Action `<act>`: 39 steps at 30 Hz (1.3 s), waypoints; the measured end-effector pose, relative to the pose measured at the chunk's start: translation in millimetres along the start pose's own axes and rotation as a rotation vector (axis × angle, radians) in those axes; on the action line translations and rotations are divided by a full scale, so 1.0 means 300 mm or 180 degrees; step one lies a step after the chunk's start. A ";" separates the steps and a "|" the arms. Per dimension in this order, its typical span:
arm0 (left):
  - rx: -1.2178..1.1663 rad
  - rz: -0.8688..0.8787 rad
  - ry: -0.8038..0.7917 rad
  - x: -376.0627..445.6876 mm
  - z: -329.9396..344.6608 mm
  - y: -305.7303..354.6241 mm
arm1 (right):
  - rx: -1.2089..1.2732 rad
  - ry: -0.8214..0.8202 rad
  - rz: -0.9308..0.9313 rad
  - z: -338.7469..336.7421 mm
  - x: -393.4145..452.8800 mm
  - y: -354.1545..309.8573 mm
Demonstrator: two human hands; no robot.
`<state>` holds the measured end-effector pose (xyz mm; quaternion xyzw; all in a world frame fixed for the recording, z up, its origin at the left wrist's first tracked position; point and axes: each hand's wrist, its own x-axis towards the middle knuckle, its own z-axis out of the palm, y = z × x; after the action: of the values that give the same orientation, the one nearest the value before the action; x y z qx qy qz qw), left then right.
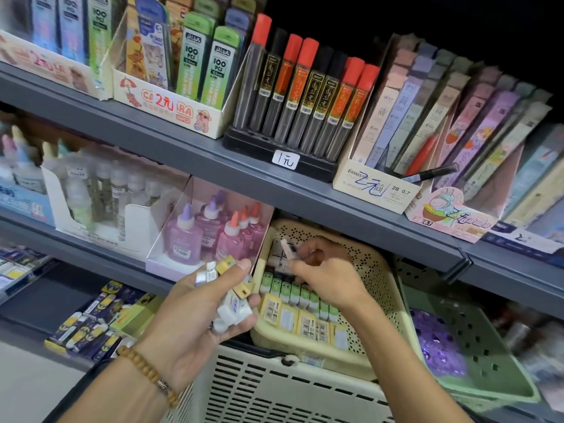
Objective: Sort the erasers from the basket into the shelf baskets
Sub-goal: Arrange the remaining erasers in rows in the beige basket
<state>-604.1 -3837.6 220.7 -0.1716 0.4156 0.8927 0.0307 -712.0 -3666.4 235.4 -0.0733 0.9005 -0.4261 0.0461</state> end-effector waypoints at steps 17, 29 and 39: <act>-0.0080 -0.0002 0.0035 0.007 -0.004 -0.001 | -0.1211 -0.0280 -0.0119 0.046 0.175 0.100; 0.0507 0.0075 -0.0208 0.003 0.026 -0.011 | 0.1014 -0.1421 -0.0951 -0.010 -0.107 -0.090; 0.0091 0.0085 -0.0220 -0.018 0.063 -0.042 | 0.1261 -0.0365 0.0689 -0.194 -0.141 0.131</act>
<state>-601.9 -3814.6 224.4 -0.1347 0.4293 0.8924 0.0355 -682.5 -3590.4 242.6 0.0101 0.7978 -0.5822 0.1562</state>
